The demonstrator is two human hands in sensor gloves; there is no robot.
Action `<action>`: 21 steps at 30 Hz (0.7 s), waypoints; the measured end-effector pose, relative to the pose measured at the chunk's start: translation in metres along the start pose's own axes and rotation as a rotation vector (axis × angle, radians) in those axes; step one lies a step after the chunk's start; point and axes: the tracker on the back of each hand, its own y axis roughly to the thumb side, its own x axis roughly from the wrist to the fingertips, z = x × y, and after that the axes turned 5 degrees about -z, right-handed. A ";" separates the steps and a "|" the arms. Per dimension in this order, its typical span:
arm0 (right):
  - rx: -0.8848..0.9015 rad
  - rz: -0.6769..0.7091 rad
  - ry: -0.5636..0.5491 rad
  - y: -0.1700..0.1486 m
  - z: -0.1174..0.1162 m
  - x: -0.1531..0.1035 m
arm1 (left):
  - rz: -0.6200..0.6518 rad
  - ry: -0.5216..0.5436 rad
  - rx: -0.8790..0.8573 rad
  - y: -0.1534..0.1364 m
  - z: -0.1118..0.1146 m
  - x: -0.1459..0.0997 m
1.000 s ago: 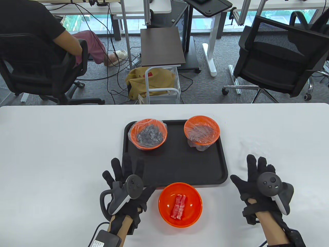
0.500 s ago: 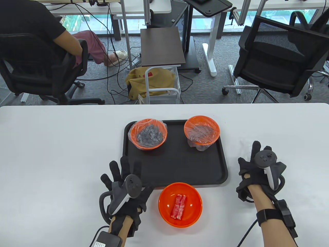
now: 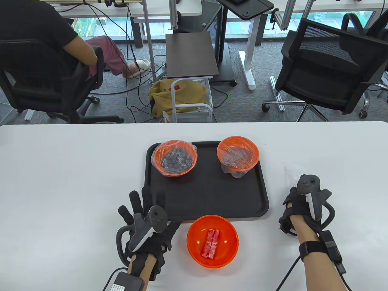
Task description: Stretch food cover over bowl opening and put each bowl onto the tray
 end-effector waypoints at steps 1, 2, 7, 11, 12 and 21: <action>-0.009 0.005 -0.011 0.000 0.001 -0.001 | 0.000 0.000 -0.003 0.000 0.000 0.000; -0.018 0.011 -0.019 -0.001 0.001 -0.002 | -0.002 -0.013 -0.006 -0.001 0.001 0.001; -0.031 0.060 -0.031 -0.004 0.008 -0.009 | -0.002 -0.016 0.008 0.000 0.002 0.003; -0.010 0.134 -0.049 -0.005 0.026 -0.020 | -0.007 -0.018 0.021 0.000 0.003 0.004; -0.003 0.158 -0.042 -0.005 0.031 -0.023 | -0.011 -0.033 0.019 -0.001 0.005 0.005; 0.084 0.405 -0.175 0.003 0.081 -0.072 | -0.047 -0.052 0.038 -0.004 0.004 0.005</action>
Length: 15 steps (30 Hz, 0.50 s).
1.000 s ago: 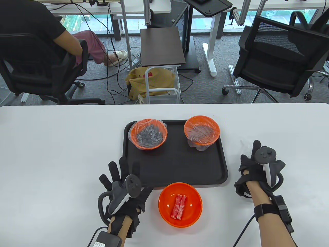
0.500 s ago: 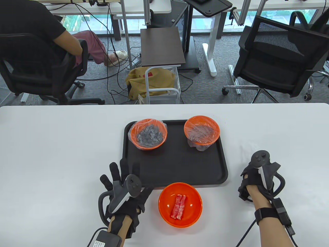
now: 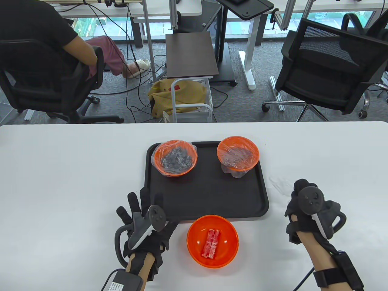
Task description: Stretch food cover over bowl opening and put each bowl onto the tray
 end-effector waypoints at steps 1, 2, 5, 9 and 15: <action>0.015 0.023 -0.009 0.004 0.005 -0.004 | -0.002 -0.001 0.000 0.000 -0.001 -0.001; 0.031 0.047 -0.015 0.008 0.010 -0.008 | -0.003 0.005 -0.001 0.000 -0.002 -0.001; 0.080 0.121 -0.035 0.020 0.021 -0.017 | 0.002 0.010 -0.001 0.001 -0.003 -0.003; 0.168 0.207 -0.046 0.037 0.033 -0.033 | 0.011 0.013 0.004 0.003 -0.004 -0.006; 0.316 0.357 -0.059 0.060 0.042 -0.055 | 0.072 0.025 -0.020 0.007 -0.010 -0.011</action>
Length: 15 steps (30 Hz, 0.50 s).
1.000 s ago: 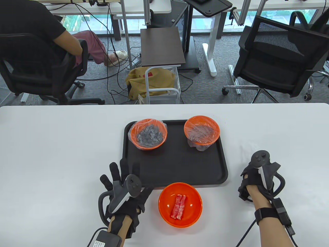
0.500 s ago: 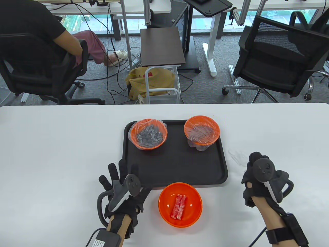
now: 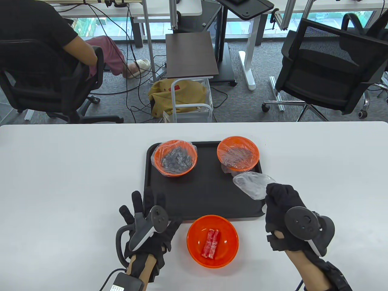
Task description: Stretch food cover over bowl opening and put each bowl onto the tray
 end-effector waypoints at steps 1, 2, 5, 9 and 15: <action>0.024 0.008 0.000 0.005 -0.001 -0.003 | 0.020 0.033 -0.024 0.000 -0.002 -0.001; 0.047 0.029 -0.001 0.010 -0.002 -0.006 | 0.038 0.055 -0.049 -0.001 -0.005 -0.002; 0.134 0.112 -0.008 0.022 -0.007 -0.013 | 0.090 0.139 -0.147 -0.005 -0.014 -0.004; 0.214 0.177 -0.019 0.037 -0.015 -0.024 | 0.141 0.250 -0.292 -0.014 -0.030 -0.010; 0.294 0.295 -0.026 0.057 -0.030 -0.040 | 0.246 0.116 -0.671 -0.021 -0.038 -0.009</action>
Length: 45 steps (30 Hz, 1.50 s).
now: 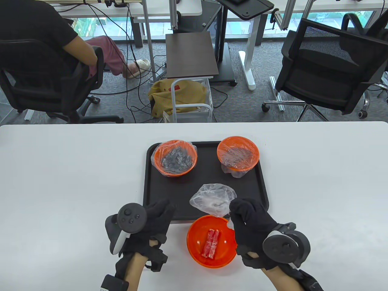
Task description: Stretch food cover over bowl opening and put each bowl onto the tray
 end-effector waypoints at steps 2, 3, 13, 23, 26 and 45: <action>0.010 0.036 0.019 0.006 -0.006 -0.003 | -0.013 -0.072 -0.080 -0.001 0.002 0.003; 0.012 0.057 0.028 0.009 -0.009 -0.005 | -0.006 -0.131 -0.144 -0.002 0.004 0.004; -0.087 0.307 0.168 0.031 -0.052 -0.030 | 0.057 -0.505 -0.460 0.001 0.036 0.007; -0.180 0.376 0.285 0.036 -0.073 -0.041 | 0.033 -0.517 -0.482 0.004 0.046 0.005; -0.129 0.329 0.345 0.029 -0.074 -0.040 | 0.018 -0.436 -0.450 0.001 0.043 0.005; 0.492 -0.477 0.324 -0.058 -0.069 -0.018 | 0.217 -0.398 -0.496 0.009 0.032 -0.003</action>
